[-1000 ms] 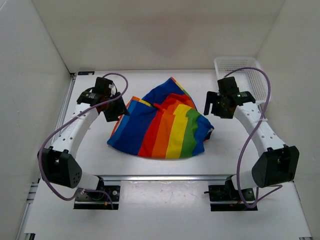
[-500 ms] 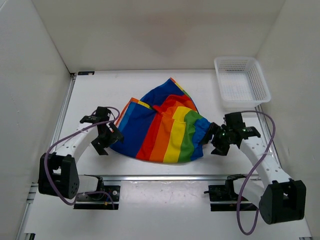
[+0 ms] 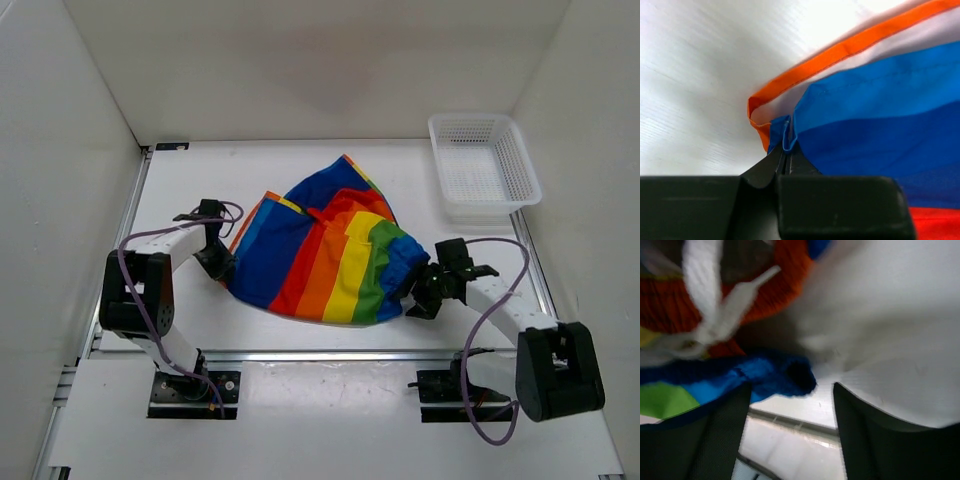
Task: Fold and stack the shorts
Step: Flatten the shorts out
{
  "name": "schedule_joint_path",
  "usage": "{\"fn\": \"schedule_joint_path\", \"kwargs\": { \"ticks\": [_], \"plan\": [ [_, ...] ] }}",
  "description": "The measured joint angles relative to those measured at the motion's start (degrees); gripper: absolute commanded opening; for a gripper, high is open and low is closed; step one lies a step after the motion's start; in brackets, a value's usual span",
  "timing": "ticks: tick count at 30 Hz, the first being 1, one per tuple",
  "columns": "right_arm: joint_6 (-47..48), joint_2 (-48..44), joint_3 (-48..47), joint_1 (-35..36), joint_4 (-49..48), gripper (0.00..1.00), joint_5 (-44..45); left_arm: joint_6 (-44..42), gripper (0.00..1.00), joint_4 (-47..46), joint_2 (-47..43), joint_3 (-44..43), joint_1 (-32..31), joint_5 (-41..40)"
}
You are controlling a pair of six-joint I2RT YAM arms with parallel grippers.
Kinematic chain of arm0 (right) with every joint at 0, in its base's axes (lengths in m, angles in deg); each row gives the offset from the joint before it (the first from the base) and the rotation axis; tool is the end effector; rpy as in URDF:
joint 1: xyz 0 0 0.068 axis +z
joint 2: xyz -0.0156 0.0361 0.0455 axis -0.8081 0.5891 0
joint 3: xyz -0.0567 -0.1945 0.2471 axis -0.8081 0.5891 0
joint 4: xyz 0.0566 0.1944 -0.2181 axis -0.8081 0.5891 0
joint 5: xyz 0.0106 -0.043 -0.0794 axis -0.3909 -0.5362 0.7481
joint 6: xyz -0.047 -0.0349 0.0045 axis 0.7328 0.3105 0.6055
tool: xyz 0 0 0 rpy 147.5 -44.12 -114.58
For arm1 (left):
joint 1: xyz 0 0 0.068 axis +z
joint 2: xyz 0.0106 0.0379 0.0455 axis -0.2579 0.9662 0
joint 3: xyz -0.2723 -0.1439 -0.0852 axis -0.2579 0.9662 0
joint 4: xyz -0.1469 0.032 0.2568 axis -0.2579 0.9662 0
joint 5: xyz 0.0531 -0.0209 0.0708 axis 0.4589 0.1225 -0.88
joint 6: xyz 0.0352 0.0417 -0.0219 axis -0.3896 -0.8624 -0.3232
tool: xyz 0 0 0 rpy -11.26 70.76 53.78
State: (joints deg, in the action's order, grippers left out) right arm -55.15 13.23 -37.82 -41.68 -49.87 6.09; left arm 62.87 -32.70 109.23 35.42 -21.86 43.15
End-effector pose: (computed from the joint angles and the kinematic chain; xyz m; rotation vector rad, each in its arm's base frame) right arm 0.1978 0.0564 0.1757 0.7207 2.7202 0.7074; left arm 0.3071 -0.0343 0.1771 -0.9925 2.8424 0.0197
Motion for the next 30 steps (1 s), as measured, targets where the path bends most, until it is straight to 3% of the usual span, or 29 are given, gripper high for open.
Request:
{"fn": "schedule_joint_path", "kwargs": {
  "ticks": [2,3,5,6,7,11,14,17,21,24,27,30],
  "plan": [
    [-0.5,2.8,0.0,1.5,-3.9,0.54,0.7,-0.3,0.1,0.0,-0.3,-0.6,0.0,0.1],
    [-1.1,4.4,0.0,2.6,-6.3,0.42,1.0,-0.4,0.1,-0.1,-0.6,-0.9,0.0,0.1],
    [-1.9,7.3,-0.4,5.0,-9.6,0.27,1.5,-0.6,0.1,-0.4,-1.3,-1.0,0.0,0.3],
    [-2.5,9.0,-1.0,6.4,-10.8,0.07,1.8,-0.7,0.1,-0.4,-1.7,-1.1,0.0,0.4],
    [-2.9,10.6,-1.8,7.9,-11.7,0.0,2.1,-0.8,0.1,-0.4,-2.1,-1.4,0.0,0.6],
    [-3.5,15.8,-7.5,11.9,-11.8,0.0,4.8,-0.8,0.1,-0.3,-3.3,-3.3,0.0,1.9],
    [-1.0,18.3,-16.5,10.5,-7.7,0.0,7.6,-1.3,0.1,0.7,-3.4,-7.6,0.3,3.1],
    [3.1,23.4,-33.8,5.6,-2.8,0.0,9.0,-2.1,0.1,4.1,-1.8,-17.6,0.9,4.2],
    [8.3,32.8,-63.7,-0.6,1.3,0.0,9.0,-3.2,0.1,7.8,1.9,-38.6,2.4,5.3],
    [11.0,33.9,-75.7,-2.8,3.7,0.0,8.5,-3.8,0.1,9.0,1.3,-49.5,3.1,5.7],
    [13.1,29.9,-74.4,-2.8,4.9,0.0,7.3,-4.1,0.1,8.8,-4.2,-49.1,3.5,5.8],
    [14.8,22.9,-61.7,-2.5,5.0,0.0,6.3,-4.3,0.1,8.0,-13.3,-37.4,3.5,5.8]
  ]
}}
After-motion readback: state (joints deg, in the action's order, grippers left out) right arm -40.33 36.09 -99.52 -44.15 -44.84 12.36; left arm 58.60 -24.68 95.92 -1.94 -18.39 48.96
